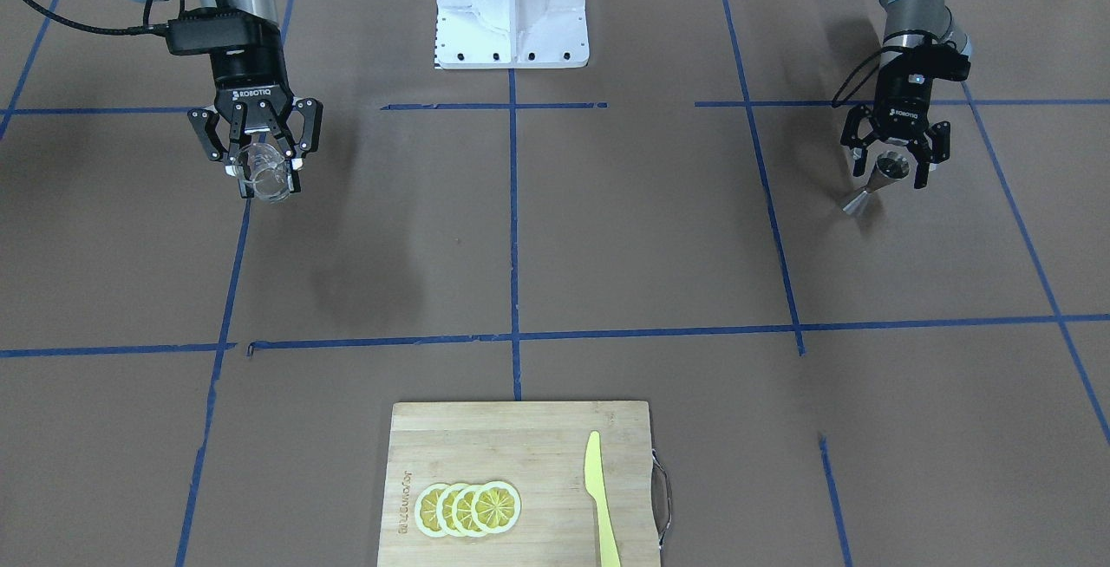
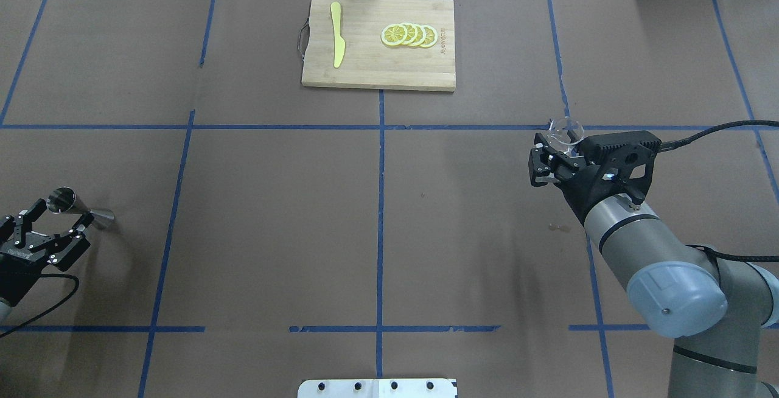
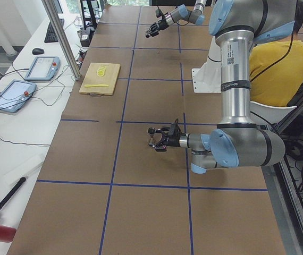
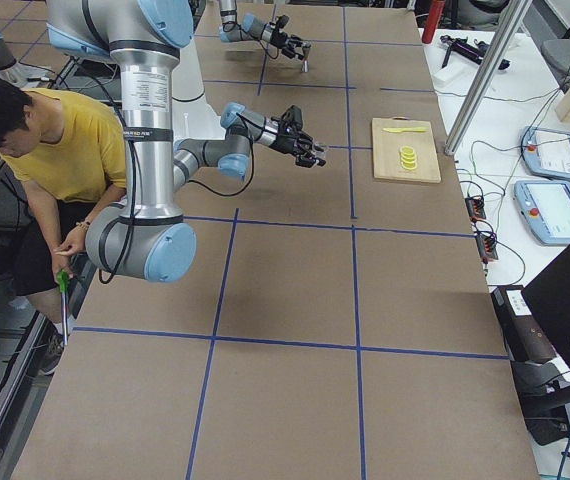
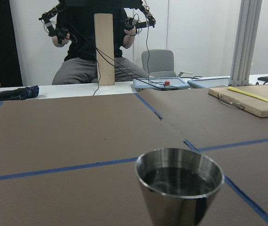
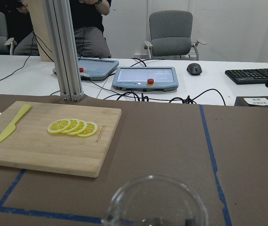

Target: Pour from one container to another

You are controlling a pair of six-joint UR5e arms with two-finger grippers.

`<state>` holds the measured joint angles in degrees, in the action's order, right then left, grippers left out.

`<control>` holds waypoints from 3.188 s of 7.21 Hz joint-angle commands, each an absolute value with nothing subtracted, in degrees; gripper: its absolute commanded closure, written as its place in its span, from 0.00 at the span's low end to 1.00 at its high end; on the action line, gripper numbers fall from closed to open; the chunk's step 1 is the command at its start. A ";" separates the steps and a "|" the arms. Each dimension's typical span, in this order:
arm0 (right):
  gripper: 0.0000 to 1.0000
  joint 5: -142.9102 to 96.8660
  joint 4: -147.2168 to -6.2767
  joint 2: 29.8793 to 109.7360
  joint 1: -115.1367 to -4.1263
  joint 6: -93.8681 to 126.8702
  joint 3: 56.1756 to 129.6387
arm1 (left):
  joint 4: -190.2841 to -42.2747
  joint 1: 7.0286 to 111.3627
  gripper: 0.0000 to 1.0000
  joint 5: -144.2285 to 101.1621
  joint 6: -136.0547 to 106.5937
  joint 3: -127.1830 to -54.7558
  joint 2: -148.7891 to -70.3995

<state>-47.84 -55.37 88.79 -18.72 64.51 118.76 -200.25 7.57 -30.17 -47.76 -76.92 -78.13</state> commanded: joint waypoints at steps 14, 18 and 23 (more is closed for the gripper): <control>1.00 -47.99 -55.55 88.59 -18.98 64.42 119.71 | -221.31 -0.76 0.00 -14.81 -47.20 -74.27 -68.91; 1.00 -47.99 -55.55 88.42 -18.90 64.42 119.71 | -212.27 27.60 0.00 -44.02 -43.10 -74.88 -70.83; 1.00 -48.16 -55.46 88.33 -18.90 64.42 119.71 | -182.43 62.27 0.00 -87.31 -36.66 -76.37 -86.37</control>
<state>-48.13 -55.47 88.39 -18.87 64.43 119.63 -189.63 56.28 -79.05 -37.46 -76.11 -83.41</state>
